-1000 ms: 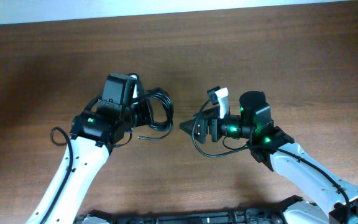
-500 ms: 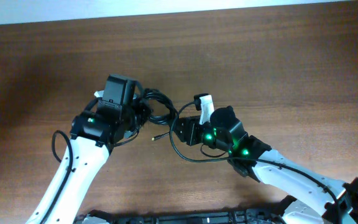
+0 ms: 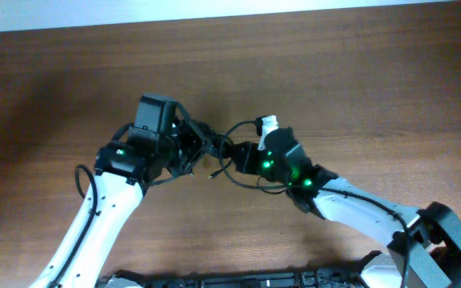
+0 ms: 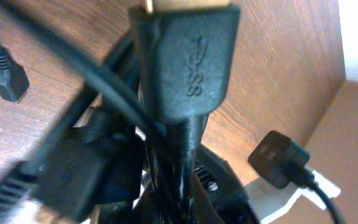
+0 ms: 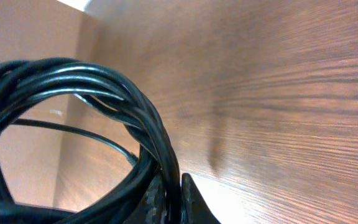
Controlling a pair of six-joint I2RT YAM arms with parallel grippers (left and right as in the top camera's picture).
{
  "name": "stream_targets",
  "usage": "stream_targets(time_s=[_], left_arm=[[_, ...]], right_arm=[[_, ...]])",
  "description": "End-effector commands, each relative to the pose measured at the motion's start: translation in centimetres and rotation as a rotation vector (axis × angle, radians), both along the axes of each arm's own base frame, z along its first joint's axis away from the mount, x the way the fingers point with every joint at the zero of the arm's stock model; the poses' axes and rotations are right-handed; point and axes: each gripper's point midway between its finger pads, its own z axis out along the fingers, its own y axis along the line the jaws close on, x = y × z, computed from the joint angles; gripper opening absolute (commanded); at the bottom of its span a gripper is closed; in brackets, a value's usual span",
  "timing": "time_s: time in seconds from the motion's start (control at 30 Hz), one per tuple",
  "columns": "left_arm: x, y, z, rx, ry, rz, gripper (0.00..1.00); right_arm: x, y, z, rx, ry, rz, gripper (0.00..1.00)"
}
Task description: Untangle cables
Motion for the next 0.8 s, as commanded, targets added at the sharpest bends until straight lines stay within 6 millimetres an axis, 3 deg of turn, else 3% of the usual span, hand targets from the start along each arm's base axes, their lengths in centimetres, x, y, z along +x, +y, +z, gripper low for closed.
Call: stream_targets(time_s=[0.0, 0.03, 0.13, 0.2, 0.33, 0.37, 0.43, 0.5, 0.6, 0.77], left_arm=[[2.4, 3.1, 2.4, 0.056, -0.167, -0.034, 0.0], [3.2, 4.9, 2.2, 0.095, -0.172, 0.026, 0.0], [3.9, 7.0, 2.1, 0.111, -0.17, 0.09, 0.0], [3.9, 7.2, 2.1, 0.113, -0.171, 0.092, 0.0], [3.7, 6.7, 2.2, 0.224, -0.298, -0.15, 0.0], [3.7, 6.5, 2.3, 0.26, -0.344, -0.24, 0.0], [2.8, 4.7, 2.8, 0.277, -0.479, -0.5, 0.0], [1.3, 3.0, 3.2, 0.255, -0.594, -0.727, 0.0], [-1.1, 1.2, 3.7, 0.174, -0.696, -0.93, 0.0], [-2.4, 0.0, 4.6, 0.071, -0.739, -0.983, 0.0]], right_arm=[[0.1, -4.9, -3.2, -0.139, 0.041, -0.002, 0.04], [0.2, -6.6, -2.9, -0.162, 0.037, 0.003, 0.04], [-0.2, -9.3, -2.2, -0.232, 0.012, 0.019, 0.04], [-0.5, -9.9, -1.6, -0.269, -0.03, 0.052, 0.04], [-0.5, -10.7, -1.3, -0.304, -0.054, 0.057, 0.07], [-0.5, -10.7, -1.3, -0.303, -0.055, 0.058, 0.29], [-1.0, -9.6, -0.8, -0.247, -0.056, 0.109, 1.0], [-2.0, -6.6, 1.7, -0.135, -0.195, 0.307, 0.99], [-1.9, -5.4, 3.7, -0.096, -0.333, 0.396, 0.99], [-2.4, -3.6, 5.6, -0.026, -0.422, 0.47, 0.99]])
